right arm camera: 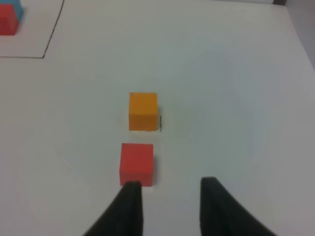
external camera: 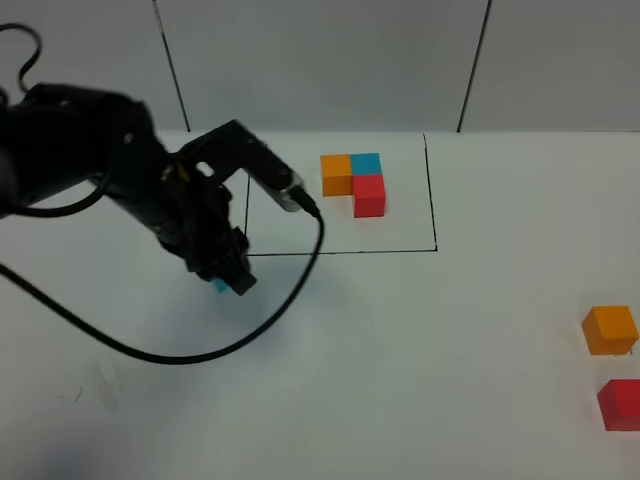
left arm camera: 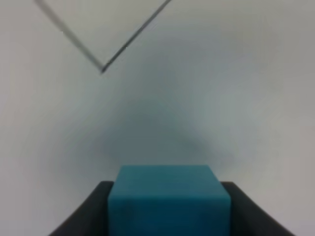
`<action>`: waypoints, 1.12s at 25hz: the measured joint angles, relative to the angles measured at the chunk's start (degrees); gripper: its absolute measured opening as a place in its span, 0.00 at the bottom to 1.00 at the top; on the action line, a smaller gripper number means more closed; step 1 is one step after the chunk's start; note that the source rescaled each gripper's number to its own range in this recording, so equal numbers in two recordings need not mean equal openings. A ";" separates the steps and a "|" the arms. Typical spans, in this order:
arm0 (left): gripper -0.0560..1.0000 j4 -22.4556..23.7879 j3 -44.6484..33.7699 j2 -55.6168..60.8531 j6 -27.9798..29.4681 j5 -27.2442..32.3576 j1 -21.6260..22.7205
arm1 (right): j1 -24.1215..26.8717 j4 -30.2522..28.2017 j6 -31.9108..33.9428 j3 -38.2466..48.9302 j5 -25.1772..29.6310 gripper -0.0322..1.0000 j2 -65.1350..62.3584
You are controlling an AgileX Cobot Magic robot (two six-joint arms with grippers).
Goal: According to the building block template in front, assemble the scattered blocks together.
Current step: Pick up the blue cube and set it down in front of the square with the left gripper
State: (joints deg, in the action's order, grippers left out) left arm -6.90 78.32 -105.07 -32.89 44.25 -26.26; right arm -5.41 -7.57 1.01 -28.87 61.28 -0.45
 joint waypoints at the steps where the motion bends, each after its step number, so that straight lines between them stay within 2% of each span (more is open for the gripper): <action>1: 0.07 -0.38 3.87 -2.24 -2.50 3.93 -1.45 | 0.00 0.00 0.00 0.00 0.00 0.03 0.00; 3: 0.07 -0.36 10.20 -6.39 -7.67 9.65 -4.06 | 0.00 0.00 0.00 0.00 0.00 0.03 0.00; 5: 0.07 -0.36 15.92 -9.64 -10.35 12.62 -6.98 | 0.00 0.00 0.00 0.00 0.00 0.03 0.00; 10: 0.07 1.46 24.26 -16.51 -15.97 13.18 -13.57 | 0.00 0.00 0.00 0.00 0.00 0.03 0.00; 14: 0.07 4.45 26.08 -21.30 -17.49 12.59 -17.72 | 0.00 0.00 0.00 0.00 0.00 0.03 0.00; 17: 0.07 4.66 26.08 -24.49 -17.96 11.31 -18.89 | 0.00 0.00 0.00 0.00 0.00 0.03 0.00; 28: 0.07 4.35 26.08 -29.15 -18.24 5.45 -19.02 | 0.00 0.00 0.00 0.00 0.00 0.03 0.00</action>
State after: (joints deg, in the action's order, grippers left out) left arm -2.55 104.40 -134.22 -51.14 49.70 -45.28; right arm -5.41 -7.57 1.01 -28.87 61.28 -0.45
